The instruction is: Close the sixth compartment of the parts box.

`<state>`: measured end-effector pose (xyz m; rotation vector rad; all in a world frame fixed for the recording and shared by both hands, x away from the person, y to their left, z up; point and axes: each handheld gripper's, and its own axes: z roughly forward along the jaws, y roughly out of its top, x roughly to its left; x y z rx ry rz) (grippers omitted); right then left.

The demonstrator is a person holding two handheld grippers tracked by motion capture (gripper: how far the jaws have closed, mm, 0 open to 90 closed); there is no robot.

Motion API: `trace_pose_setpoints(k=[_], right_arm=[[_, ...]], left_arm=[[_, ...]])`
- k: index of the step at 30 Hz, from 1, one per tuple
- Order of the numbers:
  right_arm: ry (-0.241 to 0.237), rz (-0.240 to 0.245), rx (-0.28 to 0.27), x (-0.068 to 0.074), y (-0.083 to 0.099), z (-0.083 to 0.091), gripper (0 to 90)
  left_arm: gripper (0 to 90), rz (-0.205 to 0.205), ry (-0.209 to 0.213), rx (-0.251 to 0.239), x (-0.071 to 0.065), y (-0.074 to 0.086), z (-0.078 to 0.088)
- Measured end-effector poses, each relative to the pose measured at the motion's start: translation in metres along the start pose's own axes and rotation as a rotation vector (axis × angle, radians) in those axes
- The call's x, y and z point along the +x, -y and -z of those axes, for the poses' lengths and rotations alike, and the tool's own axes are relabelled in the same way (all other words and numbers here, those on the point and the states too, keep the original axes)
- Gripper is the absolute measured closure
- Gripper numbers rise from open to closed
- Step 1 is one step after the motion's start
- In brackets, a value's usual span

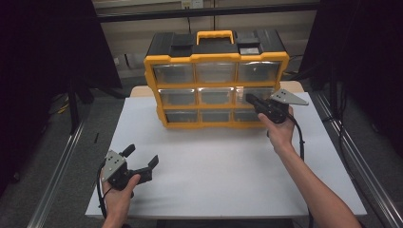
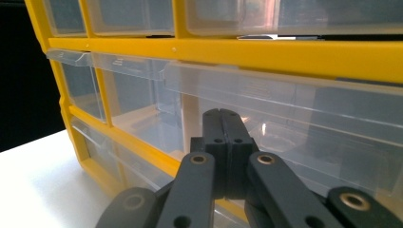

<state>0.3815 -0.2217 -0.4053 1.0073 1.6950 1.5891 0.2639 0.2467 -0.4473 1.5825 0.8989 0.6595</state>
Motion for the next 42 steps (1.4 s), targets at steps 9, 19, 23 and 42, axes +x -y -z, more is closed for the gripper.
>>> trace_pose_setpoints(k=[9, 19, 23, 42], right_arm=[[0.026, 0.012, 0.004, -0.004, 0.000, -0.004, 90.0], [0.017, 0.006, 0.016, -0.002, 0.000, -0.003, 85.0], [0.009, 0.020, 0.042, 0.000, 0.001, -0.001, 78.8], [0.003, -0.029, 0.056, 0.008, 0.003, 0.029, 29.2]], left_arm=[[4.5, -0.016, 0.011, 0.006, -0.001, 0.001, -0.002], [4.5, -0.011, 0.019, 0.008, -0.002, 0.000, -0.003], [4.4, -0.011, 0.014, 0.014, -0.002, 0.000, -0.003], [4.4, 0.015, 0.004, 0.004, 0.000, 0.001, -0.005]])
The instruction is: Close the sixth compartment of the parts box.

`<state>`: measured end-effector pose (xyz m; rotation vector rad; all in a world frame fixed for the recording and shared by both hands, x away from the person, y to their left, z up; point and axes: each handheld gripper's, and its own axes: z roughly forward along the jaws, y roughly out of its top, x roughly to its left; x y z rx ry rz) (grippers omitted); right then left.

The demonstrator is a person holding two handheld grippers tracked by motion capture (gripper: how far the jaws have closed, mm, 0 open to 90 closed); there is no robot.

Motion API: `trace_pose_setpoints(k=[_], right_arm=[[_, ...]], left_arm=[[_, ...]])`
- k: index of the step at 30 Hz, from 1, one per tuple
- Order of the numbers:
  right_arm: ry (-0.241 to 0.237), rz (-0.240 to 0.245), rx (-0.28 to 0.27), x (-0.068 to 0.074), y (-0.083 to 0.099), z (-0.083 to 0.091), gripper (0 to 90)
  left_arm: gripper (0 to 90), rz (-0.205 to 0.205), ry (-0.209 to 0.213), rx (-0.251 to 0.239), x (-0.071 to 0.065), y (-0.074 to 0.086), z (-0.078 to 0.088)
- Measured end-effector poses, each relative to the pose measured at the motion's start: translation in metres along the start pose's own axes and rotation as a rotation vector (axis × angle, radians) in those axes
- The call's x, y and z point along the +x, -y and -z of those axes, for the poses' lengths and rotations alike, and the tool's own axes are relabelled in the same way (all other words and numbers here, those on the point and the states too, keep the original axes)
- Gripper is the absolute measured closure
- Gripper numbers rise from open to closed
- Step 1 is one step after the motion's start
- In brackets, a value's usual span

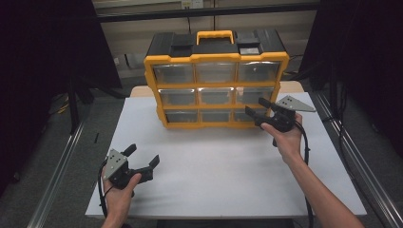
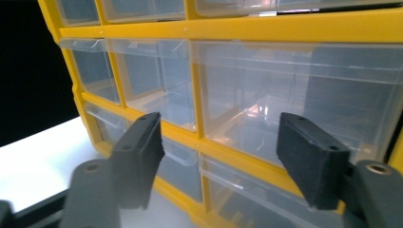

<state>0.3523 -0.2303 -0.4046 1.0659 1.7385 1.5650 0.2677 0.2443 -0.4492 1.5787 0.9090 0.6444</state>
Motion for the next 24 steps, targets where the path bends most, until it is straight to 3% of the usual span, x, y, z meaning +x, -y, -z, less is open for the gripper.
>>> trace_pose_setpoints(k=[1, 9, 11, 13, 14, 19, 21, 23, 24], right_arm=[[0.000, -0.003, 0.008, 0.001, 0.000, 0.002, 26.5], [-0.018, -0.030, 0.030, 0.002, 0.005, 0.016, 12.3], [-0.002, -0.026, 0.038, 0.003, 0.006, 0.022, 9.3], [-0.001, -0.017, 0.031, 0.002, 0.007, 0.027, 8.6], [0.014, -0.017, 0.023, 0.002, 0.007, 0.030, 7.4], [0.043, -0.010, 0.023, 0.000, 0.009, 0.046, 1.9], [0.054, -0.008, 0.022, 0.000, 0.011, 0.052, 1.3], [0.050, -0.020, 0.014, -0.001, 0.014, 0.060, 1.3], [0.057, -0.019, 0.011, -0.001, 0.015, 0.064, 1.4]], left_arm=[[4.5, -0.020, 0.000, 0.013, 0.001, 0.000, 0.001], [4.4, -0.012, -0.001, 0.011, 0.000, 0.000, -0.001], [4.4, 0.006, 0.007, 0.000, 0.000, 0.000, -0.002], [4.5, -0.016, 0.007, 0.014, 0.001, 0.000, -0.002], [4.4, 0.002, 0.010, 0.001, 0.000, 0.000, -0.004], [4.5, -0.024, 0.009, 0.021, 0.000, 0.000, -0.001], [4.8, -0.020, -0.019, 0.020, 0.000, 0.000, 0.000], [6.2, 0.028, -0.016, 0.005, -0.001, 0.001, 0.000], [6.2, 0.025, -0.025, 0.012, 0.000, 0.001, 0.001]])
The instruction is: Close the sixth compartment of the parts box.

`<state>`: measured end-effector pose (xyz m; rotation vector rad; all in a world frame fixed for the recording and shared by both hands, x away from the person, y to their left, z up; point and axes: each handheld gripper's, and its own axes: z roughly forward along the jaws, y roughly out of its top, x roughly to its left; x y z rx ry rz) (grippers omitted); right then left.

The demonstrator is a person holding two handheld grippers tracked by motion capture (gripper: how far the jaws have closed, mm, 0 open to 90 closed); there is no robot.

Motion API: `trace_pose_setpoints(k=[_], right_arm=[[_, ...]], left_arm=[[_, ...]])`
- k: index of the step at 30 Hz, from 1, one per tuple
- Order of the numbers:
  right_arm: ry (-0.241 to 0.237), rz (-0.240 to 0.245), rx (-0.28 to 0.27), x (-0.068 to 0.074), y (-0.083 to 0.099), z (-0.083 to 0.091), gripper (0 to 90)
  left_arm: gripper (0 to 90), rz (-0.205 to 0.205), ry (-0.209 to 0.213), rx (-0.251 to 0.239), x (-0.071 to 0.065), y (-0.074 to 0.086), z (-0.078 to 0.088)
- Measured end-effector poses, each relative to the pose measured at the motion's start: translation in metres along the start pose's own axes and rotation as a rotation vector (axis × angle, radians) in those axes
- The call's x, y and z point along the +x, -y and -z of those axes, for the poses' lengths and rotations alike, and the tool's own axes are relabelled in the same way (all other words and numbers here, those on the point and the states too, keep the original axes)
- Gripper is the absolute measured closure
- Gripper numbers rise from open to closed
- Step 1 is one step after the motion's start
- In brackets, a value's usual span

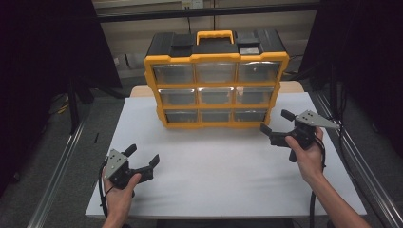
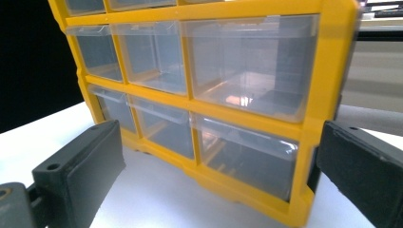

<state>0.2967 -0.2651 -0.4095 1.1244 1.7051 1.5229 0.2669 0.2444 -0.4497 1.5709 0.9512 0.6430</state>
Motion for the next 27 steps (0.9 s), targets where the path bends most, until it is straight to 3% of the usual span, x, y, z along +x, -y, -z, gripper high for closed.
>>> trace_pose_setpoints(k=[7, 11, 12, 13, 15, 17, 26, 27], right_arm=[[0.024, -0.005, -0.006, -0.002, 0.008, 0.023, 2.3], [0.044, -0.017, 0.001, -0.002, 0.015, 0.035, 2.6], [0.044, -0.015, 0.003, -0.003, 0.016, 0.038, 2.6], [0.046, -0.021, 0.001, -0.003, 0.017, 0.042, 2.6], [0.062, -0.009, 0.009, -0.003, 0.019, 0.049, 2.4], [0.064, -0.014, 0.016, -0.004, 0.023, 0.057, 2.5], [0.120, -0.022, 0.037, -0.013, 0.034, 0.083, 2.7], [0.126, -0.025, 0.041, -0.013, 0.036, 0.086, 2.8]], left_arm=[[5.3, -0.036, 0.018, 0.002, 0.001, 0.000, 0.002], [4.9, -0.006, 0.018, -0.020, 0.000, 0.000, 0.001], [4.8, -0.017, 0.010, -0.009, 0.000, -0.001, 0.002], [4.8, 0.005, 0.013, -0.024, -0.001, 0.000, 0.001], [4.8, -0.015, 0.022, -0.014, 0.001, -0.001, 0.003], [4.8, 0.001, 0.018, -0.026, 0.000, 0.000, 0.003], [4.8, -0.022, 0.000, 0.000, 0.002, 0.000, 0.005], [4.8, -0.008, 0.000, -0.002, 0.000, 0.001, 0.004]])
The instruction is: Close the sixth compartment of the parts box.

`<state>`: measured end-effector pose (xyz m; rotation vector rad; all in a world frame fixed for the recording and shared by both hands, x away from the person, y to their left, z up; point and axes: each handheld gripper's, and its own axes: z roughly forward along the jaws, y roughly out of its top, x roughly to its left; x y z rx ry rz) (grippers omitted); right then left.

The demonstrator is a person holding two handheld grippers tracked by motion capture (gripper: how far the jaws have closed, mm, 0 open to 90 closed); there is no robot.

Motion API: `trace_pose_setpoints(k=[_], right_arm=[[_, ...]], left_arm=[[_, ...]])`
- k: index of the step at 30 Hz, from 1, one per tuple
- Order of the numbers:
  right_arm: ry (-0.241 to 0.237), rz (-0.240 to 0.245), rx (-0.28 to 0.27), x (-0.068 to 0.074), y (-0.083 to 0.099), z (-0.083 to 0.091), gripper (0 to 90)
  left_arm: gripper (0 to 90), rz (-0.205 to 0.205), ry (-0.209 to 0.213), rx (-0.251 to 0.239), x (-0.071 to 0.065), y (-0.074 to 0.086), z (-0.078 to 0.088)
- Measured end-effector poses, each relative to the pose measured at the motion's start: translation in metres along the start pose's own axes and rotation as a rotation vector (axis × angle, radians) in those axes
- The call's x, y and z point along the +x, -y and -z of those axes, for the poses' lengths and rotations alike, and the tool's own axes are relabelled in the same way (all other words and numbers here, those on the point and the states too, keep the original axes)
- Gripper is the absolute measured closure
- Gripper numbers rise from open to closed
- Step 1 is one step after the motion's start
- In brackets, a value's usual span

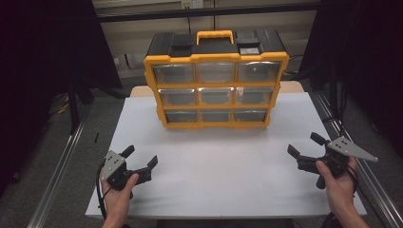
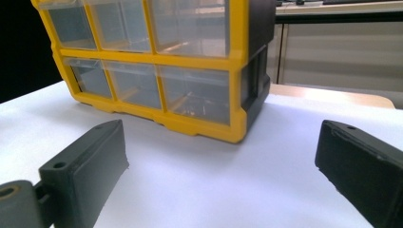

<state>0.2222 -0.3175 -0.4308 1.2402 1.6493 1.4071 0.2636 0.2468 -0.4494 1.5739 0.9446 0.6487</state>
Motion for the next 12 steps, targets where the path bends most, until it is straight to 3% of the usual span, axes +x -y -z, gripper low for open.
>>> trace_pose_setpoints(k=[8, 10, 11, 12], right_arm=[[0.019, 0.016, 0.029, -0.002, 0.015, 0.009, 2.6], [0.019, 0.010, 0.029, -0.002, 0.016, 0.007, 2.6], [0.018, 0.014, 0.032, -0.002, 0.016, 0.006, 2.6], [0.017, 0.019, 0.031, -0.002, 0.016, 0.005, 2.6]], left_arm=[[4.7, -0.009, 0.003, 0.006, 0.002, 0.000, 0.001], [4.8, 0.010, 0.022, -0.004, 0.001, 0.000, -0.001], [4.8, -0.020, 0.017, 0.019, 0.003, 0.000, 0.000], [4.8, -0.006, 0.015, 0.009, 0.002, 0.000, 0.000]])
